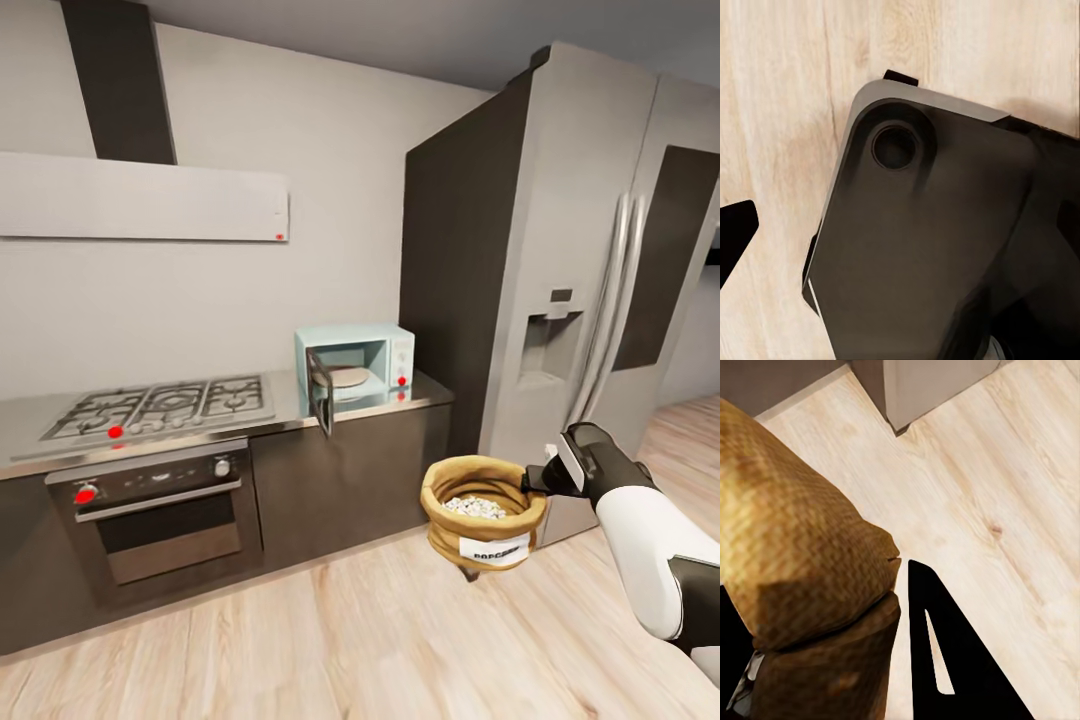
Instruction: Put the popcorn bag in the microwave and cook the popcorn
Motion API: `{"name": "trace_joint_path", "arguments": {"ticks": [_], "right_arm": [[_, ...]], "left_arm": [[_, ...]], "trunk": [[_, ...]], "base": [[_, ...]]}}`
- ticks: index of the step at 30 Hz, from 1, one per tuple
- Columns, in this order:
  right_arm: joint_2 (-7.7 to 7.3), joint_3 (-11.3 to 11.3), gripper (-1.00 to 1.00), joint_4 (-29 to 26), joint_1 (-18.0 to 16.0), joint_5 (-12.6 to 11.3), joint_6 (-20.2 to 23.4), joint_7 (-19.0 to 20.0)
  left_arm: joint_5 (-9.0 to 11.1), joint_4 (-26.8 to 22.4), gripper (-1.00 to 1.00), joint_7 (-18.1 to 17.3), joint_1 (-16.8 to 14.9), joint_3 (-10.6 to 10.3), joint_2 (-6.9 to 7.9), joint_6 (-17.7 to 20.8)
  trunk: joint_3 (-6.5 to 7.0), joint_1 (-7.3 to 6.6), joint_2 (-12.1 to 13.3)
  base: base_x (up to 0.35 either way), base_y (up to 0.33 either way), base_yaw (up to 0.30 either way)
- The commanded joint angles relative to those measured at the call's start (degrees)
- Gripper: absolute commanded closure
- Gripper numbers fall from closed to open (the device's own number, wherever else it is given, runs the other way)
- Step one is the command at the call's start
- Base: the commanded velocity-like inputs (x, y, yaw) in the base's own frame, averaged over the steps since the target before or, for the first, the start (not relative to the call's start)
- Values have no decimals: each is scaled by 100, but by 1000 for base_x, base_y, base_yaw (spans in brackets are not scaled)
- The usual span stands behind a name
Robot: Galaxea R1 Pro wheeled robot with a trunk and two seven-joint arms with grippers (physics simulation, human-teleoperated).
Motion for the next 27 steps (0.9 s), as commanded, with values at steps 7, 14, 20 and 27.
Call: {"name": "trace_joint_path", "arguments": {"ticks": [7, 14, 20, 27], "right_arm": [[37, -13, 100, -14, -3, 32, 49, 62], [103, 1, 100, -38, -3, 9, 67, 61], [114, 2, 100, -34, -3, 4, 67, 62], [108, 1, 100, -7, -3, -1, 67, 47]], "left_arm": [[21, -5, -100, 17, -1, 3, -2, -15], [21, -5, -100, 17, -1, 3, -2, -20], [21, -5, -100, 17, -1, 3, -2, -20], [28, -5, -100, 17, -1, 5, -2, -20]], "trunk": [[-7, 3, -4], [-7, 3, -4], [-7, 3, -4], [-7, 3, -4]], "base": [[293, -199, 0], [293, -197, 0], [303, -75, 0], [178, -1, 218]]}}
